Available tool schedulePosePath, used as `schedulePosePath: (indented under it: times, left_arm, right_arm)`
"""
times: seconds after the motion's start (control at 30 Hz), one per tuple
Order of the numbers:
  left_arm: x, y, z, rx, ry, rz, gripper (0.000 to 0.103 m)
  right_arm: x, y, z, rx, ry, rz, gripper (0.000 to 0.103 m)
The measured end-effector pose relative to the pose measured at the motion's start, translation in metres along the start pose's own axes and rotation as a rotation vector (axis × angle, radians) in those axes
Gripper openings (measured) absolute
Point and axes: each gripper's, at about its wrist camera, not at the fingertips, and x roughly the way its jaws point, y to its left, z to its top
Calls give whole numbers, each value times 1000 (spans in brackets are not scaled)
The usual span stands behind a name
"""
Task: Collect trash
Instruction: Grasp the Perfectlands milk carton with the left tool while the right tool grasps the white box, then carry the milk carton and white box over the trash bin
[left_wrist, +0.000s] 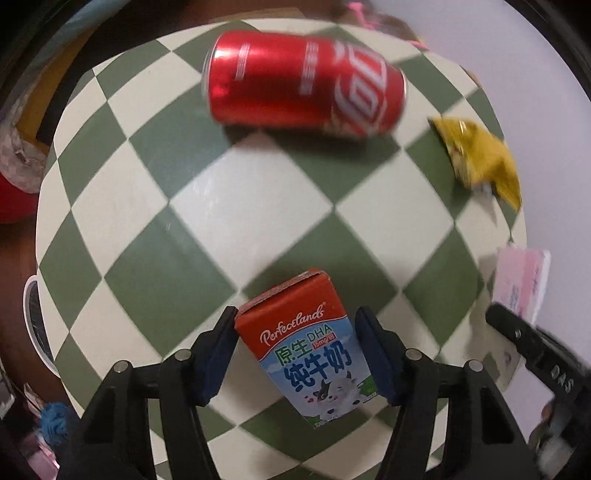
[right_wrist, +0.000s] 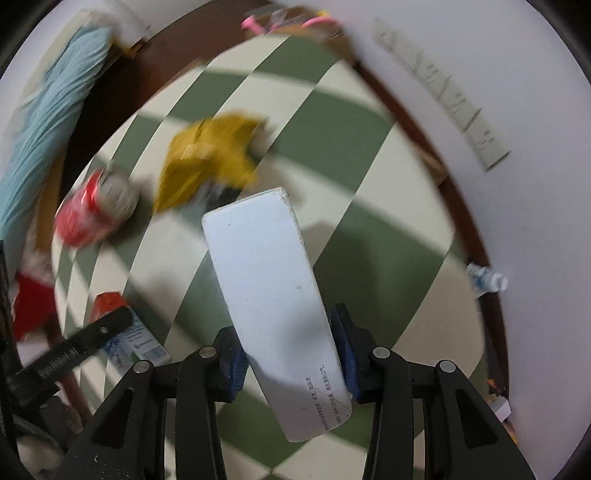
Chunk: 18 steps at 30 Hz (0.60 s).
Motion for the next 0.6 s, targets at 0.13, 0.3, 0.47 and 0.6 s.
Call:
schedulePosePath:
  times: [0.13,0.3,0.47,0.6]
  left_arm:
    - [14,2,-9,-29,30,-20,63]
    - [13,7,-37,-109,19,-27,62]
    - [12,-3,-54,-96,-52,-3,54]
    - [5,-10,-59,-66,-97,23,49]
  right_arm:
    - [3,16,-11,-71,6,-39,44]
    - [-2,24,-12,-113,-11,-84,52]
    - [-16,26,-10,-153,-40,-84,51]
    - [-9,31,-12,-182,-28,-69,41]
